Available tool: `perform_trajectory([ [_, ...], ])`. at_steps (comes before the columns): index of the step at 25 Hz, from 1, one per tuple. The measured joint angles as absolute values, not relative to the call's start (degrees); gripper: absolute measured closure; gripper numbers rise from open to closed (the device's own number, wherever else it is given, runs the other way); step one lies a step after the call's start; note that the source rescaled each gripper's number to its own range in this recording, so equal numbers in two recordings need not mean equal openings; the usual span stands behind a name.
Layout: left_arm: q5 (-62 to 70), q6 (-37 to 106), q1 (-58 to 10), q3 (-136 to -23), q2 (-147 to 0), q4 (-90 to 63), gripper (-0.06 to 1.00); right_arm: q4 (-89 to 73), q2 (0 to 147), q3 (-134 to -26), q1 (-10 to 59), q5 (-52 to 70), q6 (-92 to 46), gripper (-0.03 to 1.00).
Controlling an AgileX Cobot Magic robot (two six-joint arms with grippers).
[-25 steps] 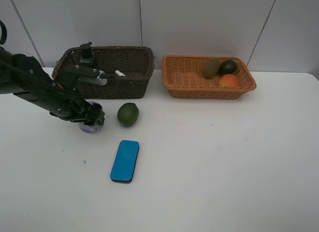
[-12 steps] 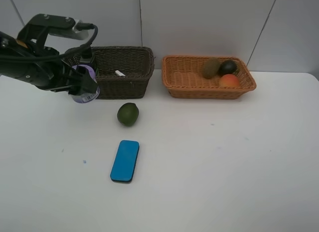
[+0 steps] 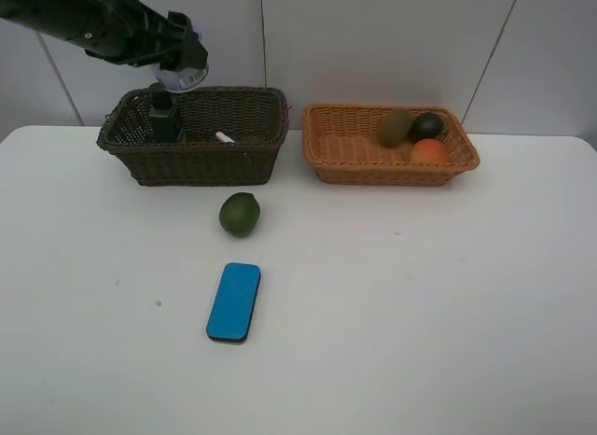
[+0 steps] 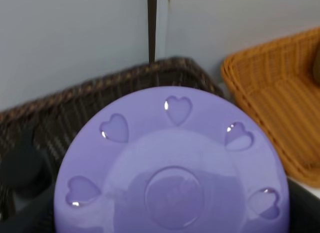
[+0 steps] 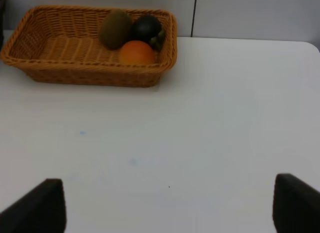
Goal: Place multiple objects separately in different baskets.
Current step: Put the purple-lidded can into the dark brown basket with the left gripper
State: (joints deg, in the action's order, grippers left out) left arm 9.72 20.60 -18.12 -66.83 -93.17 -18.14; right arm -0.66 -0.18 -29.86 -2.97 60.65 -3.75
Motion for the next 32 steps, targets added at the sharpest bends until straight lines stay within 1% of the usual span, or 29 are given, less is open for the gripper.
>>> perform_trajectory([
  [7,15.9,20.6,-18.1,-86.3,-108.6,-16.1,-0.04,-0.7,-0.2,-29.9,-3.0,60.7,-3.8,-0.03],
  [11,20.4,20.5,-18.1,-92.2,-115.3,-14.5,-0.04,-0.7,-0.2,-29.9,-3.0,60.7,-3.8,-0.03],
  [20,22.1,17.6,-18.1,-92.9,-122.8,-12.1,-0.04,-0.7,-0.2,-29.9,-3.0,60.7,-3.8,-0.03],
  [32,22.1,17.6,-18.1,-93.0,-123.6,-11.2,-0.04,-0.7,-0.2,-29.9,-3.0,60.7,-3.8,-0.03],
])
